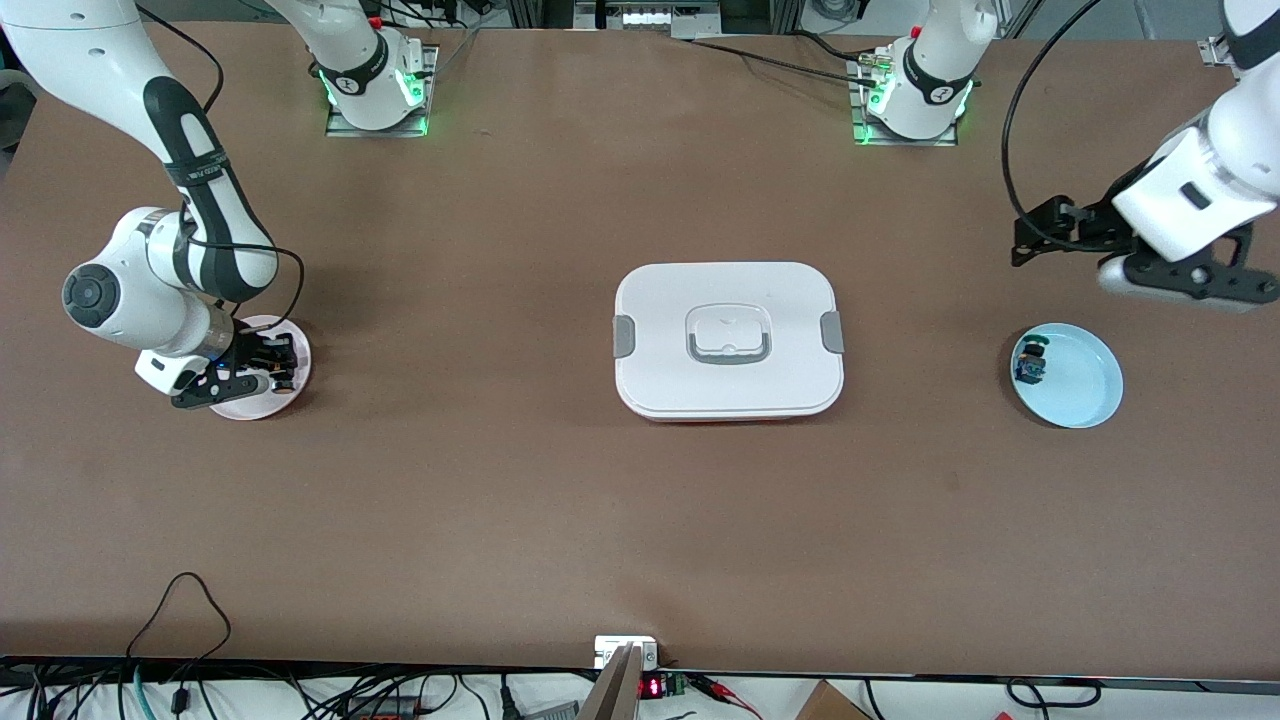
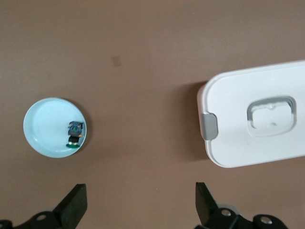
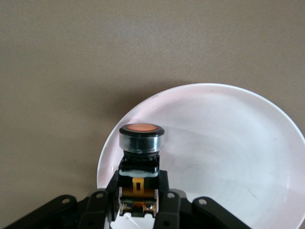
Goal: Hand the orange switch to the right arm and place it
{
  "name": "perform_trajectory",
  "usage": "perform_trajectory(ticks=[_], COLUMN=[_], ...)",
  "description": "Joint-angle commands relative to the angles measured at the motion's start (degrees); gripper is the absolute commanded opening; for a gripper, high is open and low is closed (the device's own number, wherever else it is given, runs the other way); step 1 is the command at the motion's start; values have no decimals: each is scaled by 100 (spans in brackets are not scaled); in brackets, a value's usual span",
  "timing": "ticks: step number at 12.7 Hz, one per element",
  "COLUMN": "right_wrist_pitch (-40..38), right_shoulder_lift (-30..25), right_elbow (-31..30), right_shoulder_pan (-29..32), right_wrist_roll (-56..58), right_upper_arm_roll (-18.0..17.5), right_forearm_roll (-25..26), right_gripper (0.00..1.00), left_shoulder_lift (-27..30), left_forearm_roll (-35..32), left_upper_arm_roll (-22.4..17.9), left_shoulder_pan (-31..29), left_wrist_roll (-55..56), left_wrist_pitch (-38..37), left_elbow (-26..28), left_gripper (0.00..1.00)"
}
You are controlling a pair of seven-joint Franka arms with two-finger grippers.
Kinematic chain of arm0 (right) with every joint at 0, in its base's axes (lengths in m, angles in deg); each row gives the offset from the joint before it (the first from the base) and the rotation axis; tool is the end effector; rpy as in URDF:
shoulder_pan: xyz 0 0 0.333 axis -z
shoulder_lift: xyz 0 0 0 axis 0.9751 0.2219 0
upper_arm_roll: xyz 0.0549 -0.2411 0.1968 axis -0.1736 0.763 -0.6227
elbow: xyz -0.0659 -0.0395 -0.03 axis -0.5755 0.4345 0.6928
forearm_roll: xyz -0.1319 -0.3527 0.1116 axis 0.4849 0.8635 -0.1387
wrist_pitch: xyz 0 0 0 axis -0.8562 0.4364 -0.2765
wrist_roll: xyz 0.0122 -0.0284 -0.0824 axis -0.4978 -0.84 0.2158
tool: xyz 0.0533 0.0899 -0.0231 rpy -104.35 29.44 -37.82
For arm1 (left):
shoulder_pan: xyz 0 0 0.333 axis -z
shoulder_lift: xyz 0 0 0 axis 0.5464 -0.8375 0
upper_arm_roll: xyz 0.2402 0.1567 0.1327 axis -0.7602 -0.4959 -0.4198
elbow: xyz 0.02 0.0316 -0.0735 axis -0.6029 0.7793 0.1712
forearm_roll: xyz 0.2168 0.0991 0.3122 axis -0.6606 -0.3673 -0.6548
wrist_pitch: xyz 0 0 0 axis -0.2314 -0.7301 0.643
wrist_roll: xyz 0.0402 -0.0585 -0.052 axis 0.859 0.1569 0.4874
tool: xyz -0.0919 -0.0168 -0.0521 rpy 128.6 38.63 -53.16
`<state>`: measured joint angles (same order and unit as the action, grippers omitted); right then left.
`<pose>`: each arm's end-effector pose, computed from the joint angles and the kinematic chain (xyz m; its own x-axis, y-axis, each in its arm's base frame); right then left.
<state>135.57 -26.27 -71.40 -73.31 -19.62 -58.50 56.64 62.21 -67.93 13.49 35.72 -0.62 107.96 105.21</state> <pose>0.5693 -0.0766 0.2016 0.9707 0.2287 -0.0739 0.2259 -0.9731 -0.0448 0.5644 -0.0575 0.6039 0.9972 -0.0498 -0.0553 -0.0465 -0.9971 0.0600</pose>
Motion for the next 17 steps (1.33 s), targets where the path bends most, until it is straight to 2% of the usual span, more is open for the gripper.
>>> perform_trajectory(ticks=[1,2,3,6,7,9,13,17], right_wrist_pitch=[29,29,12,-313,-601,-1549,-2595,-3634], right_shoulder_lift=[-61,-87,-122,-237,-272,-394,-1517,-2310], right_elbow=[-48,-39,-30,145,389,961,1182,1586], right_shoulder_pan=[105,123,140,140,132,79,-439,-659], right_wrist_roll=[143,231,231,152,144,-223,-1235,-1412], right_upper_arm_roll=[-38,-47,-47,-47,-47,-73,-108,-117], right_forearm_roll=[98,98,98,37,28,1,72,63], right_gripper=[24,65,98,100,100,100,100,100], left_shoulder_lift=[279,270,262,253,261,270,138,130], left_forearm_roll=[-142,-134,-142,-247,-674,-810,-749,-626], left_upper_arm_roll=[-192,-157,-131,-130,-96,54,45,45], left_shoulder_pan=[74,-31,-76,-129,-103,-120,-120,-111], left_wrist_roll=[292,275,275,310,353,371,327,283], left_wrist_pitch=[251,268,312,347,339,251,233,364], left_elbow=[456,499,500,649,632,623,403,386], left_gripper=[100,100,100,100,100,100,100,100])
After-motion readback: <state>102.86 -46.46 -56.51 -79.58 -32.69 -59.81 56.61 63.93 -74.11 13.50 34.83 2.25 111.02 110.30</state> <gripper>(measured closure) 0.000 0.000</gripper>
